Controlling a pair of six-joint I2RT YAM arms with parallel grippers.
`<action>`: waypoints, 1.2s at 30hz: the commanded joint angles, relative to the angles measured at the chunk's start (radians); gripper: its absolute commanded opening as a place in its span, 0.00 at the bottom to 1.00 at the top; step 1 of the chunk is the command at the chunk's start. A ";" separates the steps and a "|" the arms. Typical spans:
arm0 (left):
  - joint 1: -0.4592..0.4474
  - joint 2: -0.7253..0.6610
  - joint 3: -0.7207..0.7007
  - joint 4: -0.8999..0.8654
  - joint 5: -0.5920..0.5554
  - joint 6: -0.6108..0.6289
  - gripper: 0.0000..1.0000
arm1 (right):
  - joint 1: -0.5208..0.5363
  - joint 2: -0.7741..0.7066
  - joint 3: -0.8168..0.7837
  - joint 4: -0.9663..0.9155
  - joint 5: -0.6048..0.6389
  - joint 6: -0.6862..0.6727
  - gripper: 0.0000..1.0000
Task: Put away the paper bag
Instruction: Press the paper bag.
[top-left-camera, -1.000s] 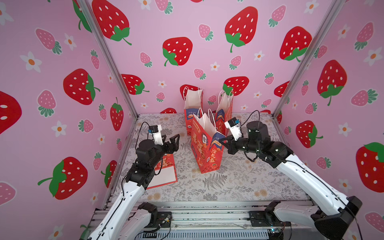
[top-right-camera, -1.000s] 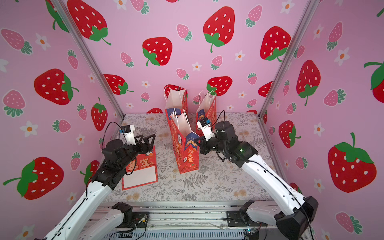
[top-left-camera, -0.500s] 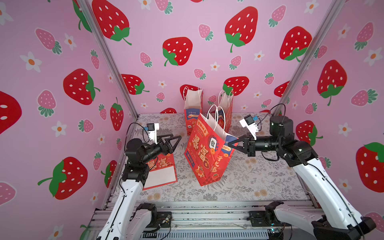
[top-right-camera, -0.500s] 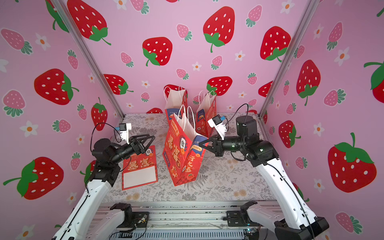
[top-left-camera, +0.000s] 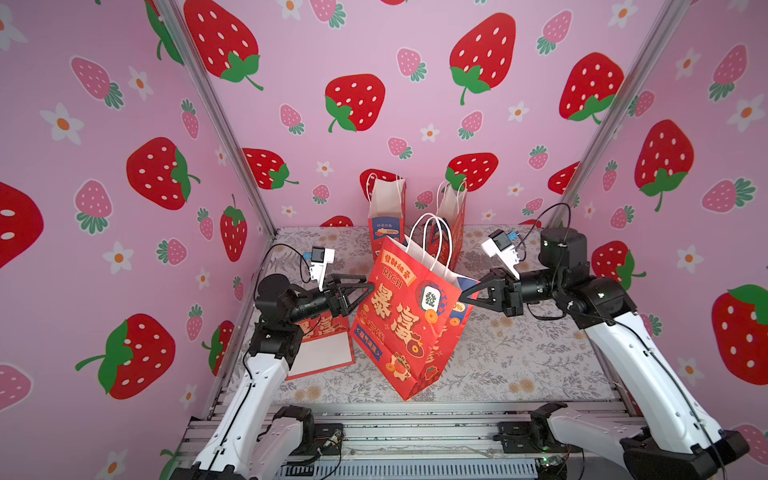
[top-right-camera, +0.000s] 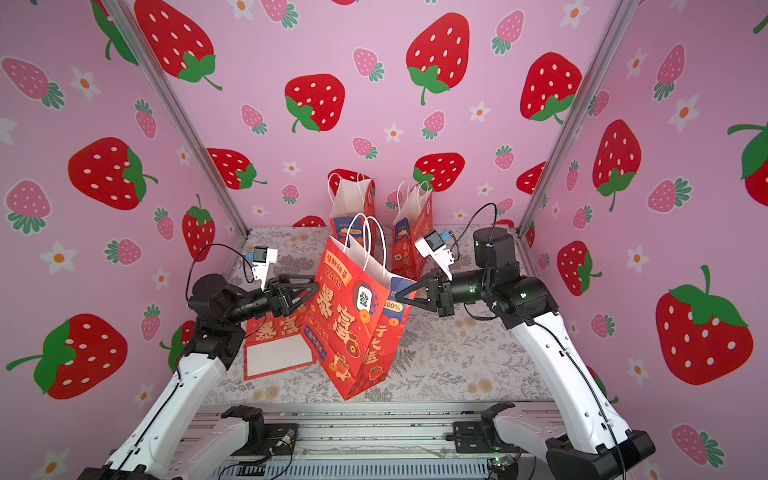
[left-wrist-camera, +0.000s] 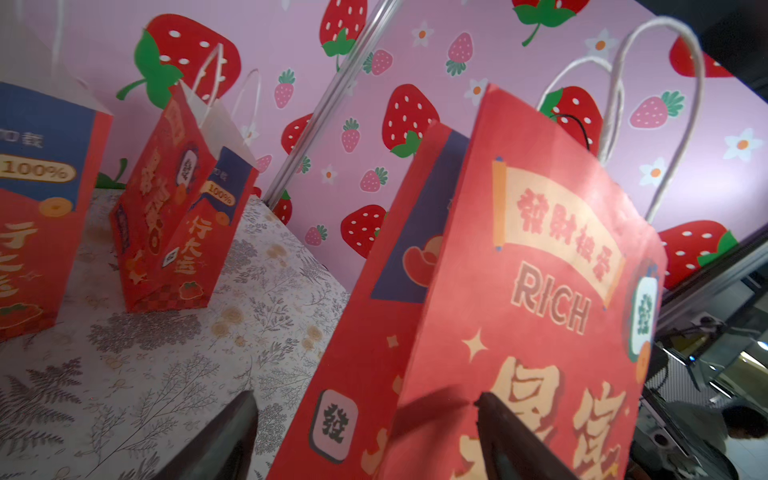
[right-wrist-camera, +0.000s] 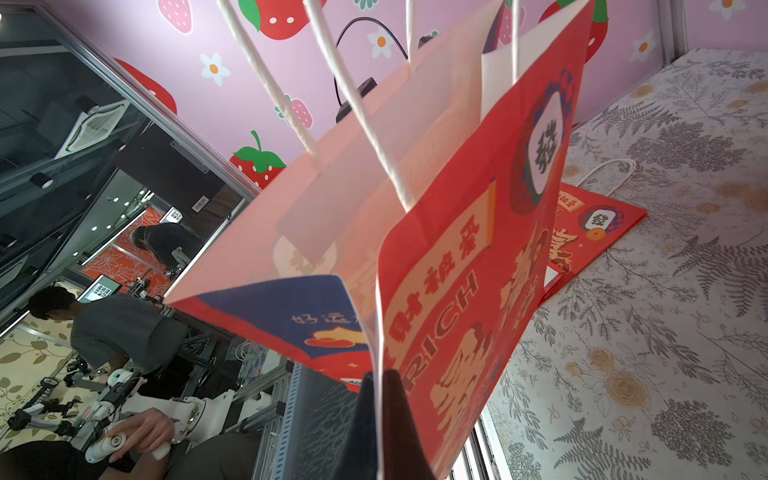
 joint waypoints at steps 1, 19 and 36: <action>-0.064 -0.016 0.085 -0.045 0.070 0.065 0.72 | -0.007 -0.018 0.025 0.010 -0.046 0.019 0.00; -0.095 -0.045 0.084 -0.040 -0.016 0.070 0.20 | -0.013 -0.061 -0.081 0.236 0.033 0.211 0.10; -0.050 -0.058 0.049 0.035 -0.125 -0.017 0.00 | 0.153 -0.170 -0.365 0.915 0.309 0.674 0.89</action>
